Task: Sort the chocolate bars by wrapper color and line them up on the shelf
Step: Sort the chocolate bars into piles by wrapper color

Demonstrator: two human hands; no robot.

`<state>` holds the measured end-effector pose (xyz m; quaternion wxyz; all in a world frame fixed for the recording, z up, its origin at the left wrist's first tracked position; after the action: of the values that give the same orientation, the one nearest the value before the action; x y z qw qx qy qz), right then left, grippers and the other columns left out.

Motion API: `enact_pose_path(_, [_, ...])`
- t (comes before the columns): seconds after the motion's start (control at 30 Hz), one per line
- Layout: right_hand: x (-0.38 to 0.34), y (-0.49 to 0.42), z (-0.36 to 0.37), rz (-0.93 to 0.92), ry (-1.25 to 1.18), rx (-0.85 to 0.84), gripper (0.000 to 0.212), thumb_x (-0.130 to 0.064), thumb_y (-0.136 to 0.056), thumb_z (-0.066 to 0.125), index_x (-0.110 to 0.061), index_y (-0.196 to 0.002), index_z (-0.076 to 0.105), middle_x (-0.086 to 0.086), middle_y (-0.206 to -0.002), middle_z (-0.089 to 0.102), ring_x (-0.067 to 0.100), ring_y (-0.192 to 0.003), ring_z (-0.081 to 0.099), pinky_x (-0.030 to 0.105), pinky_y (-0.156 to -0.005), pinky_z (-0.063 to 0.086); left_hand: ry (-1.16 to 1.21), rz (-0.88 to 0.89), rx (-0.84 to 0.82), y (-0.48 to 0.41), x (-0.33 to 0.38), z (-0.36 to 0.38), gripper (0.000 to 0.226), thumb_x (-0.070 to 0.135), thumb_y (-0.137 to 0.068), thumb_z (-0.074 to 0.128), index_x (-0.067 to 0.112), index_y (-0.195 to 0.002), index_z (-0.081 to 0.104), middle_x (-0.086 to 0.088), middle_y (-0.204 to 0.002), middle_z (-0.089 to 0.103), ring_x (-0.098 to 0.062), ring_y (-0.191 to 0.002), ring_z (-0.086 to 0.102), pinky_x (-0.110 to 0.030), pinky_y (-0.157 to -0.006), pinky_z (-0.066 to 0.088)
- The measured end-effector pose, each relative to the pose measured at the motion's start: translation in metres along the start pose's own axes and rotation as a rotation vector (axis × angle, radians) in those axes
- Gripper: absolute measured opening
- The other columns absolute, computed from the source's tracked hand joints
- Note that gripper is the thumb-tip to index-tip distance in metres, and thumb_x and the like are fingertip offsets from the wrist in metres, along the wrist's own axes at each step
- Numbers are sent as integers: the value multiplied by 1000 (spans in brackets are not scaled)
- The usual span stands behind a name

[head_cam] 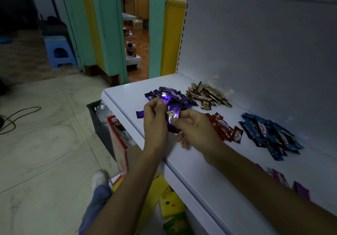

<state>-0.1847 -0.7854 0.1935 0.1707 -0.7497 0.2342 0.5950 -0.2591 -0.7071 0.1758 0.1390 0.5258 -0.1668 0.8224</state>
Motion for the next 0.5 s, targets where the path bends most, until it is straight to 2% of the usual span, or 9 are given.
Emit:
enact_pose_path(0.13, [-7,-7,-19,-78,-54,91,8,-15,-90,63,-16,-91,55,-5,-66,65,5,-45,54,19,-39,40,-75,-22,-95,-2,-2,5,21,20,-94,57,18,-114,54,2,-94,65,-1,-80,65,-14,-71,52])
enact_pose_path(0.27, [-4,-16,-26,-89,26,68,10,-16,-87,67,-13,-96,63,-8,-60,65,4,-46,55,20,-43,43,-66,-66,-112,-4,-2,5,19,14,-93,59,18,-111,55,8,-84,66,2,-67,67,-13,-58,51])
enact_pose_path(0.4, [-1,-28,-37,-64,-13,43,18,-14,-93,59,-10,-109,66,0,-75,67,9,-57,58,20,-48,46,-20,-69,-55,-3,-4,3,24,11,-95,54,15,-118,49,5,-98,60,-1,-69,69,-16,-56,53])
enact_pose_path(0.5, [6,-40,-51,5,-60,79,21,-12,-96,54,-13,-114,64,3,-86,68,9,-62,63,20,-51,48,-13,-49,-27,-3,-4,1,26,11,-95,54,18,-120,48,6,-100,59,0,-71,68,-17,-55,53])
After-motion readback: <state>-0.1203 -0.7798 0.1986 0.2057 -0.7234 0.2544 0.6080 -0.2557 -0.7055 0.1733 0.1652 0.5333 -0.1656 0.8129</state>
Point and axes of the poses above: each hand's wrist, its own y-axis away from the middle knuckle, its own z-axis out of the palm, x = y × z, the point moved 6 cm from there along -y, towards the middle knuckle
